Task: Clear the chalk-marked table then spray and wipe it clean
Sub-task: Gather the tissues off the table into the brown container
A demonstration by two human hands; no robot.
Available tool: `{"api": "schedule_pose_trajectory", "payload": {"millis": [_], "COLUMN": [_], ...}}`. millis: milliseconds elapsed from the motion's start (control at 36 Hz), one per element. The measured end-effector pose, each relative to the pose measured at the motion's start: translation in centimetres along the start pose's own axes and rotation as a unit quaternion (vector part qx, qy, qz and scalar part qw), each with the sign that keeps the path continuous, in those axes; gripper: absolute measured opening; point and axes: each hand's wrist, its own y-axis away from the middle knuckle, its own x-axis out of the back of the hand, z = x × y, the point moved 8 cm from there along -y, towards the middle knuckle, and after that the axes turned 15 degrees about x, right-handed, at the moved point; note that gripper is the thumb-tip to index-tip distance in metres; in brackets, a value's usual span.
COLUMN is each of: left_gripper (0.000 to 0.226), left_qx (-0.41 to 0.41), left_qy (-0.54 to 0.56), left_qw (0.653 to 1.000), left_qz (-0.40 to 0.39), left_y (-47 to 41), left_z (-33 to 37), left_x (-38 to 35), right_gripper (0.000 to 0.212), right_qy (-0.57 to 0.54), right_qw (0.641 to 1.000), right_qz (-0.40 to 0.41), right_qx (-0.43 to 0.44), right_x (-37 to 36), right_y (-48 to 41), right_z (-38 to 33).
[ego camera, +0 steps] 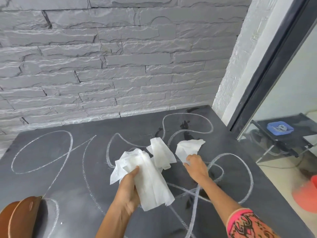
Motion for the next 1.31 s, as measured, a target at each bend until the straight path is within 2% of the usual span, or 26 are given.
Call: {"api": "schedule_pose_trajectory", "payload": {"millis": [167,278,333,389,472,556,611,667,778,889,972,1056,1139,1194,1250,1306], "left_gripper": [0.016,0.015,0.015,0.015,0.015,0.015,0.013,0.011,0.012,0.023,0.011,0.005,0.016,0.026,0.03,0.035], "left_qx": [0.002,0.011,0.018,0.017,0.009,0.005,0.003,0.004,0.011,0.022,0.022,0.023,0.043,0.055,0.059,0.06], "left_qy": [-0.001,0.011,0.012,0.013,0.012,0.015,0.011,0.004,0.001,0.006,0.01,0.013,0.007,0.001,0.003,0.009], "left_qw": [1.0,1.0,1.0,1.0,1.0,1.0,1.0,1.0,1.0,1.0,1.0,1.0,0.999,0.998,0.998,0.998], "left_qz": [-0.003,0.006,0.007,0.007,0.006,0.004,0.007,0.008,0.018,0.013,0.016,0.008,-0.008,-0.012,-0.014,-0.02], "left_y": [-0.4,-0.7,-0.8,-0.8,-0.7,-0.7,-0.7,-0.8,-0.7,-0.2,0.4,0.7,0.1,-0.3,-0.3,-0.2], "left_z": [0.3,0.3,0.2,0.3,0.5,0.6,0.6,0.6,0.6,0.5,0.5,0.4,0.0,-0.4,-0.6,-0.7], "left_x": [-0.3,-0.3,-0.4,-0.4,-0.6,-0.8,-1.0,-1.1,-1.5,-2.0,-2.3,-2.6,-2.5,-2.4,-2.4,-2.5], "right_gripper": [0.028,0.026,0.021,0.017,0.018,0.022,0.021,0.017,0.027,0.036,0.04,0.028,0.016,0.016,0.021,0.019], "right_qy": [0.127,0.136,0.049,-0.116,-0.328,-0.503,-0.567,-0.593,-0.61,-0.577,-0.547,-0.51,-0.5,-0.499,-0.457,-0.442], "right_qw": [0.99,0.989,0.999,0.991,0.929,0.835,0.791,0.775,0.772,0.795,0.813,0.839,0.85,0.854,0.879,0.889], "right_qz": [-0.032,-0.027,0.004,0.045,0.1,0.129,0.136,0.136,0.136,0.167,0.183,0.182,0.164,0.146,0.133,0.095], "right_qx": [0.06,0.053,0.016,-0.053,-0.137,-0.18,-0.184,-0.17,-0.116,-0.085,-0.079,-0.051,-0.025,-0.01,0.036,0.076], "right_x": [-1.7,-1.9,-1.4,-0.7,1.2,3.7,5.8,7.9,11.3,13.5,14.5,15.2,14.3,12.8,11.3,9.2], "right_y": [-1.6,-2.1,-2.3,-2.2,-1.8,-1.9,-1.7,-1.2,-0.2,1.1,2.0,3.2,4.1,4.9,5.5,6.2], "right_z": [-0.2,0.2,0.9,2.0,3.1,3.3,3.2,2.7,1.3,0.1,-1.2,-3.8,-7.1,-9.3,-11.6,-14.0]}}
